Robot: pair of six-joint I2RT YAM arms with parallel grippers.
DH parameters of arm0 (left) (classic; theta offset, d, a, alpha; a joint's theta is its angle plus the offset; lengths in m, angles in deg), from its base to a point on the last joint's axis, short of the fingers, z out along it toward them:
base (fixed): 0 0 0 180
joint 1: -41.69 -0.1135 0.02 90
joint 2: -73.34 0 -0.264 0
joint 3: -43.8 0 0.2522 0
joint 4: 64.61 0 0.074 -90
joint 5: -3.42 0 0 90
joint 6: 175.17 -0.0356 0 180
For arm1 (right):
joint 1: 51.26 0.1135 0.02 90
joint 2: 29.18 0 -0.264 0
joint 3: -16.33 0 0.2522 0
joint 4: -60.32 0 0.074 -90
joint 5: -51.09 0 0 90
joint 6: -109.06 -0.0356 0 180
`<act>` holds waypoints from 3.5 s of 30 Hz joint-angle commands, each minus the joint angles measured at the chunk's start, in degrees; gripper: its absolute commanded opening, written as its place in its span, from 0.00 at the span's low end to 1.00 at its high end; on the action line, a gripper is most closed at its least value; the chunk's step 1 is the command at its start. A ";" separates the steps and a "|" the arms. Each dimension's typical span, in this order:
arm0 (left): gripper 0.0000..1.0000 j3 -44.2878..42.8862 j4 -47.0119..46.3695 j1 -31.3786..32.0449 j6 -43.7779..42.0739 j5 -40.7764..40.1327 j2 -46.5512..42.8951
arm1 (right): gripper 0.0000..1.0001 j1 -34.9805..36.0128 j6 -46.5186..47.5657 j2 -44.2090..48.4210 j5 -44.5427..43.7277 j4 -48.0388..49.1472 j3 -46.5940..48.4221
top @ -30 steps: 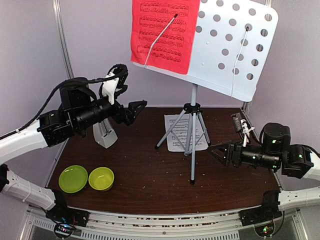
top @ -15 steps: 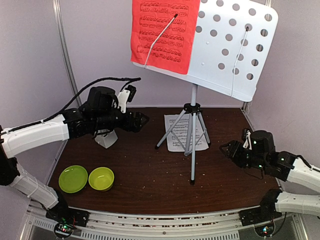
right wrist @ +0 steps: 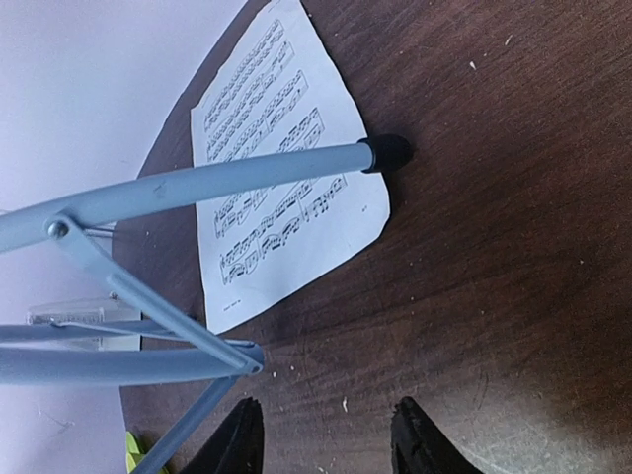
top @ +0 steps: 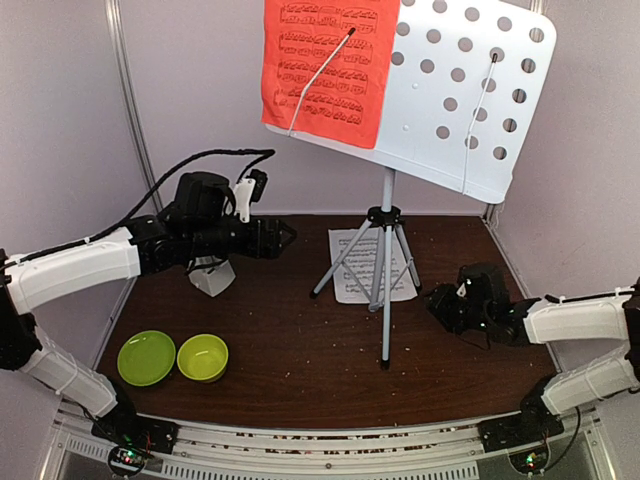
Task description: Set up the instrument practice props
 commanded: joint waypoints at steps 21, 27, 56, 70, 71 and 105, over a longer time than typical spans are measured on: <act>0.82 0.52 1.49 -0.13 -4.53 -3.75 -5.54 | 0.36 -6.92 -7.78 -26.76 0.24 17.95 8.72; 0.82 -0.03 2.31 -0.17 -5.54 -4.54 -5.45 | 0.33 -7.16 -7.73 -29.43 -0.43 16.42 11.37; 0.78 3.69 0.15 -1.09 -8.89 0.06 -4.69 | 0.00 -6.06 -3.15 -18.30 6.96 3.32 7.73; 0.79 17.77 -6.08 5.59 -13.36 2.08 -4.86 | 0.01 -0.18 -4.12 -14.05 12.22 1.23 4.95; 0.79 18.48 -6.97 5.59 -11.90 2.30 -4.20 | 0.01 0.85 -4.99 -14.49 12.28 1.85 5.08; 0.58 22.12 -30.84 4.97 36.14 16.06 22.18 | 0.00 10.07 -11.95 -18.05 10.26 6.21 3.01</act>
